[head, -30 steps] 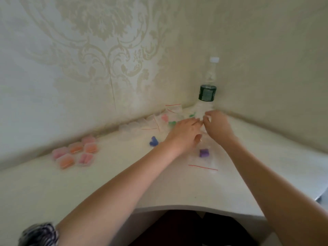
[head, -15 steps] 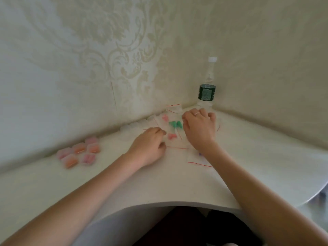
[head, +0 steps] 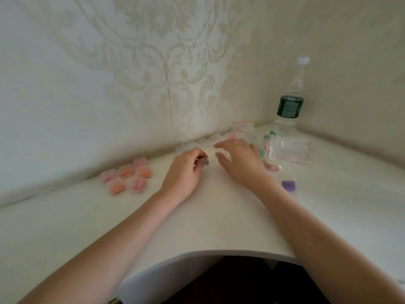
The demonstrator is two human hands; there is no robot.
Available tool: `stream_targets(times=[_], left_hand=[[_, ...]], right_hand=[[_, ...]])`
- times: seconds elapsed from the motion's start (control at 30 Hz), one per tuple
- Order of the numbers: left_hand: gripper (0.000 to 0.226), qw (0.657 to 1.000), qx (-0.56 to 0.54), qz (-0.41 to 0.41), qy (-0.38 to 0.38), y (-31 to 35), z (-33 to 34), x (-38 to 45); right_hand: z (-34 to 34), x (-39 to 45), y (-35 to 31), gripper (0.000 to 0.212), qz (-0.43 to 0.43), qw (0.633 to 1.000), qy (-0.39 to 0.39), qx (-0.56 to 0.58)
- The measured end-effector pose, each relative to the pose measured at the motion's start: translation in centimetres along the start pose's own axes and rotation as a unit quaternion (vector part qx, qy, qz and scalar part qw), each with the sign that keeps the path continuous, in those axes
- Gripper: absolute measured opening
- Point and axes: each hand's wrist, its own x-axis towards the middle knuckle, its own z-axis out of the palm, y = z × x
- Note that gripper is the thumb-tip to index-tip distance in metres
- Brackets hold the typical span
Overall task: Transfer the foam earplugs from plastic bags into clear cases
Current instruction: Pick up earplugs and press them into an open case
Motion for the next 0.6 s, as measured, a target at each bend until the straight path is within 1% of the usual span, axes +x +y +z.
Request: stream_targets(times=[0.07,0.1,0.13,0.17,0.2,0.23,0.3,0.4,0.43,0.47,0.5,0.53,0.6], left_hand=[[0.02,0.998,-0.05,-0.032,0.021,-0.1,-0.2,0.1],[0.023,0.997,-0.064,-0.044,0.026,0.0,-0.2,0.1],[0.026,0.996,-0.073,-0.05,0.028,0.0,-0.3,0.0],[0.027,0.995,-0.076,-0.05,0.028,0.1,-0.3,-0.1],[0.025,0.996,-0.074,-0.047,0.026,0.1,-0.2,-0.1],[0.021,0.996,-0.072,-0.043,0.023,0.2,-0.1,0.0],[0.015,0.996,-0.081,-0.038,0.024,0.3,0.3,0.2],[0.01,0.994,-0.099,-0.029,0.024,1.3,1.2,0.4],[0.007,0.995,-0.099,-0.021,0.019,1.7,1.5,0.4],[0.005,0.995,-0.098,-0.012,0.012,2.0,1.9,0.4],[0.003,0.995,-0.098,-0.005,0.005,2.3,2.2,0.5],[0.002,0.995,-0.099,0.0,-0.001,2.5,2.5,0.5],[0.002,0.994,-0.107,0.0,-0.004,2.9,3.0,0.8]], right_hand=[[-1.1,0.2,1.5,0.039,0.109,0.988,0.065,-0.082],[-1.6,0.2,2.4,0.043,0.174,0.974,0.064,-0.131],[-2.0,0.2,3.2,0.048,0.228,0.958,0.038,-0.169],[-2.3,0.1,3.9,0.05,0.268,0.947,0.007,-0.177],[-2.4,-0.1,4.6,0.05,0.293,0.944,-0.008,-0.154],[-2.4,-0.2,5.1,0.048,0.305,0.945,-0.004,-0.115],[-2.6,-0.5,5.9,0.041,0.302,0.951,0.031,-0.054],[-3.9,-0.5,6.4,0.032,0.283,0.952,0.112,0.014],[-4.4,-0.4,6.7,0.03,0.28,0.95,0.135,0.026],[-4.7,-0.1,7.2,0.03,0.278,0.95,0.141,0.022],[-4.7,0.4,7.9,0.031,0.276,0.953,0.126,0.008],[-4.4,0.9,8.5,0.033,0.272,0.958,0.085,-0.012],[-3.1,1.0,9.3,0.041,0.269,0.962,-0.027,-0.033]])
